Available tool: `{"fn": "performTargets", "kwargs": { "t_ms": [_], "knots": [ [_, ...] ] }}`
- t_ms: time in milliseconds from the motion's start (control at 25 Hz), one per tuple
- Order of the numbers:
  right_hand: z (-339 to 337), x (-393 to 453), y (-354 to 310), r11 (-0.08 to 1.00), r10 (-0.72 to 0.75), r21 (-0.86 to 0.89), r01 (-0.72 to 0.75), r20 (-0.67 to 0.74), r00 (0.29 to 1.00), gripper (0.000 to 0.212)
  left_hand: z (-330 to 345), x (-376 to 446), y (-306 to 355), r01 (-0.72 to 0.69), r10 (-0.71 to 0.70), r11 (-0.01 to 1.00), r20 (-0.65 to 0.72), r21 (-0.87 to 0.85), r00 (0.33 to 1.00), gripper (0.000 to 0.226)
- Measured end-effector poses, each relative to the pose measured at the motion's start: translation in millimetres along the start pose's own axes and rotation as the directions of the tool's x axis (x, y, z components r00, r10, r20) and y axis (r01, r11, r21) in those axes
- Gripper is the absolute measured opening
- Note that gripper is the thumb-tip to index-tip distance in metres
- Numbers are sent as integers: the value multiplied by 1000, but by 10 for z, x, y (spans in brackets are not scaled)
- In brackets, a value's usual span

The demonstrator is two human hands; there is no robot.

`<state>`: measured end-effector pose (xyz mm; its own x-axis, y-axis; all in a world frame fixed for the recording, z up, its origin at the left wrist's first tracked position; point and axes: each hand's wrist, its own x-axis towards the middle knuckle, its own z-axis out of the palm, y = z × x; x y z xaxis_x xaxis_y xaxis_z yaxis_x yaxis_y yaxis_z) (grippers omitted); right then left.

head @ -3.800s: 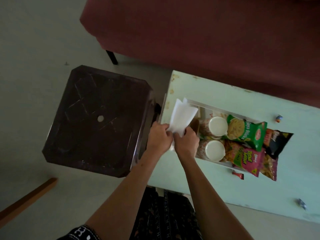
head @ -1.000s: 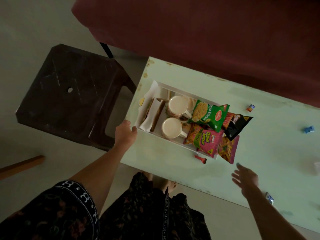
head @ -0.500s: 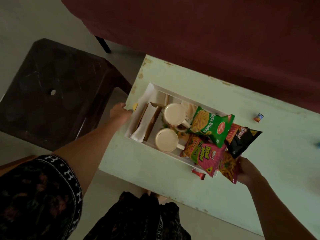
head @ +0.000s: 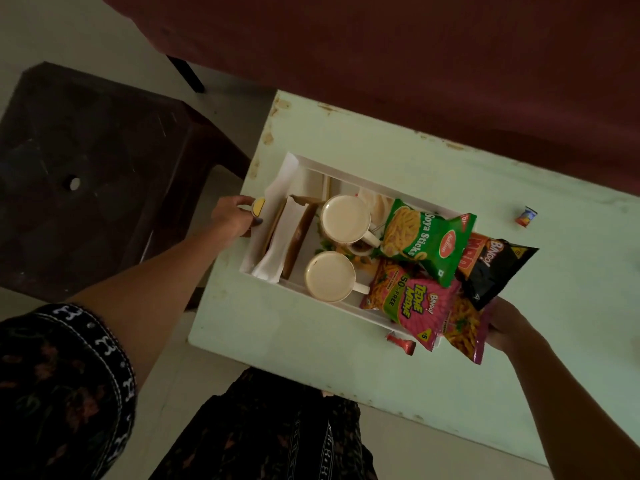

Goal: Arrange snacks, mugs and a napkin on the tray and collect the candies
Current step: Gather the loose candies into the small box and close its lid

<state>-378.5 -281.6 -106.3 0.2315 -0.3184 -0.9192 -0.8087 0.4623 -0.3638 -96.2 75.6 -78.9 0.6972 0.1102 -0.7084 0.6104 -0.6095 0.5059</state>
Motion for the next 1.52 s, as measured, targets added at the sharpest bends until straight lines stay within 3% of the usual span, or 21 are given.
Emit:
{"fn": "performTargets", "kwargs": {
  "t_ms": [200, 400, 680, 1000, 1280, 1520],
  "knots": [
    [-7, -116, -21, 994, -55, 91, 67, -127, 990, 19, -1, -93, -39, -5, 5, 1000, -15, -5, 1000, 45],
    [-423, -286, 22, 989, -91, 105, 105, -128, 988, 28, 227, -441, -28, -11, 12, 998, 10, -56, 1000, 46],
    [-1459, -288, 68, 984, -176, 0, 177, -95, 980, 24, 958, -1103, 96, -31, 34, 993, 24, -118, 999, 46],
    [-2265, -51, 293, 970, -238, 35, 239, -42, 970, 24, 1692, -1385, 257, -88, 90, 994, 23, -71, 996, 41],
    [-2502, 161, 416, 962, -270, 49, 268, 42, 962, 27, 1985, -1385, 130, -78, 78, 996, -4, -43, 997, 36],
    [-2502, 232, 440, 954, -300, -33, 299, -29, 954, 28, 2058, -1347, 93, -73, 72, 997, -18, -37, 997, 33]
  ]
}}
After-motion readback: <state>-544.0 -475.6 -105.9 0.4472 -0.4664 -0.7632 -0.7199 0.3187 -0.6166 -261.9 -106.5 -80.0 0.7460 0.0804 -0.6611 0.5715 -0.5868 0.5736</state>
